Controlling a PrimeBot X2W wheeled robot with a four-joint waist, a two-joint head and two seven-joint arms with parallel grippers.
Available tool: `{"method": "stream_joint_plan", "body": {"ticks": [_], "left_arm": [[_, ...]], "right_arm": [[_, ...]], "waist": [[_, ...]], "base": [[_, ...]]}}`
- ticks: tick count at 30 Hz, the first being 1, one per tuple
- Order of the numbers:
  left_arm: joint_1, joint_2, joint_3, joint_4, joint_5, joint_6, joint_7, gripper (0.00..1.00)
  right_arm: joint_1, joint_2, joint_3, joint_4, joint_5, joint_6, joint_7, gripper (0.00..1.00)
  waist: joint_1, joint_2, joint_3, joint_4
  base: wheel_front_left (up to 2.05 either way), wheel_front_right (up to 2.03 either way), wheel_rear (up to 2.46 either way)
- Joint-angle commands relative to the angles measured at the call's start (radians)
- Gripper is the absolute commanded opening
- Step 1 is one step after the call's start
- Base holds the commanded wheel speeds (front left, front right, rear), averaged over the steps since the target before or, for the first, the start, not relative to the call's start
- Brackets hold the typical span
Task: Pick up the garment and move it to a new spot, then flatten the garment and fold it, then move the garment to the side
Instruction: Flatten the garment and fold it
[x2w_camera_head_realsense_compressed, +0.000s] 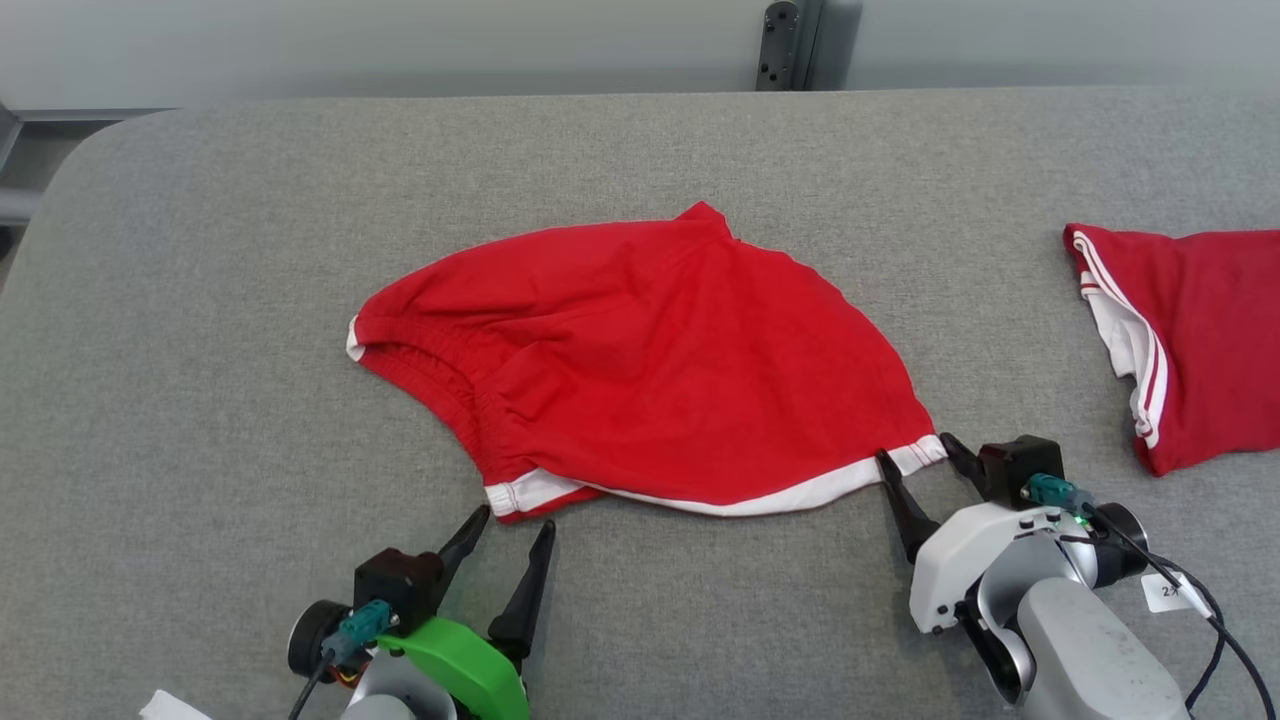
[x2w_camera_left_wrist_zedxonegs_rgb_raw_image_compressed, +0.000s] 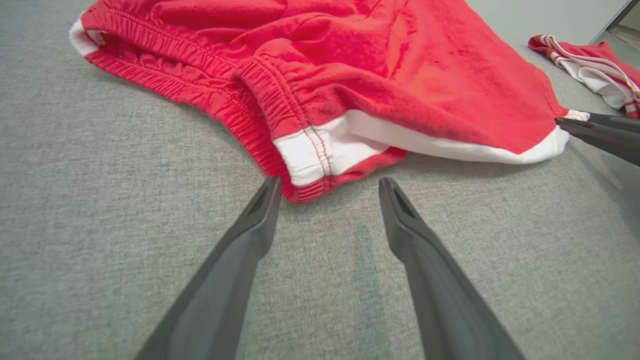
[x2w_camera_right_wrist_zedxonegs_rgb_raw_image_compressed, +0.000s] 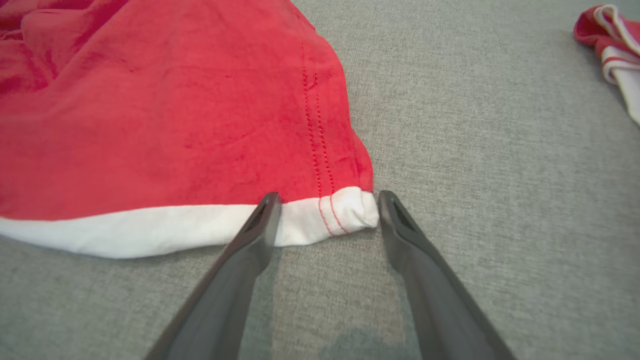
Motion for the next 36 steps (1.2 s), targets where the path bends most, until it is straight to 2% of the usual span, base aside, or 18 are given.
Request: {"method": "stream_joint_plan", "body": {"ticks": [1, 8, 9, 10, 11, 12, 16, 19, 25, 29, 32, 36], "left_arm": [[-0.026, 0.004, 0.001, 0.000, -0.014, -0.001, -0.007, 1.00], [-0.053, 0.012, 0.000, -0.010, -0.056, -0.001, -0.008, 1.00], [-0.058, 0.014, -0.006, -0.008, -0.060, -0.001, -0.008, 0.89], [-0.061, 0.015, -0.014, -0.001, -0.070, -0.001, -0.007, 0.48], [-0.066, 0.016, -0.025, 0.005, -0.079, -0.001, -0.007, 0.20], [-0.074, 0.020, -0.029, 0.010, -0.087, -0.001, -0.007, 0.00], [-0.083, 0.034, -0.048, 0.012, -0.112, -0.001, -0.007, 0.00], [-0.066, 0.055, -0.062, -0.033, -0.147, -0.001, -0.008, 0.00], [0.018, 0.171, -0.057, -0.279, -0.213, -0.001, 0.001, 0.00], [0.034, 0.258, -0.017, -0.543, -0.233, 0.021, 0.067, 0.00], [-0.038, 0.305, 0.026, -0.721, -0.262, 0.042, 0.152, 0.00], [-0.241, 0.334, 0.078, -0.801, -0.315, 0.032, 0.276, 0.00]], "right_arm": [[-0.012, -0.003, 0.004, 0.015, 0.004, -0.001, -0.011, 1.00], [-0.039, -0.008, 0.014, 0.060, 0.004, -0.002, -0.029, 1.00], [-0.042, -0.007, 0.017, 0.068, 0.007, -0.002, -0.027, 1.00], [-0.046, -0.005, 0.028, 0.077, 0.009, -0.002, -0.019, 1.00], [-0.051, -0.001, 0.041, 0.085, 0.017, -0.001, -0.013, 0.49], [-0.056, 0.002, 0.049, 0.092, 0.027, -0.001, -0.008, 0.00], [-0.070, -0.004, 0.075, 0.105, 0.080, -0.002, -0.013, 0.00], [-0.061, -0.030, 0.075, 0.063, 0.148, -0.002, -0.036, 0.00], [0.018, -0.110, 0.050, -0.182, 0.337, -0.002, -0.034, 0.00], [0.048, -0.172, -0.001, -0.447, 0.464, -0.002, 0.046, 0.00], [0.002, -0.196, -0.059, -0.626, 0.523, -0.001, 0.152, 0.00], [-0.171, -0.172, -0.130, -0.739, 0.533, -0.001, 0.325, 0.00]], "waist": [[0.0000, 0.0000, 0.002, -0.003], [0.0000, 0.0000, 0.019, -0.010], [0.0000, 0.0000, 0.022, -0.010], [0.0000, 0.0000, 0.025, -0.011], [0.0000, 0.0000, 0.027, -0.012], [0.0000, 0.0000, 0.029, -0.014], [0.0000, 0.0000, 0.030, -0.017], [0.0000, 0.0000, 0.021, -0.018], [0.0000, 0.0000, 0.002, -0.032], [0.0000, 0.0000, 0.019, -0.042], [0.0000, 0.0000, 0.049, -0.045], [0.0000, 0.0000, 0.123, -0.048]], "base": [[0.00, 0.00, 0.00], [0.00, 0.00, 0.00], [0.00, 0.00, 0.00], [0.00, 0.00, 0.00], [0.00, 0.00, 0.00], [0.00, 0.00, 0.00], [0.00, 0.00, 0.00], [0.00, 0.00, 0.00], [0.00, 0.00, 0.00], [0.00, 0.00, 0.00], [0.00, 0.00, 0.00], [0.00, 0.00, 0.00]]}}
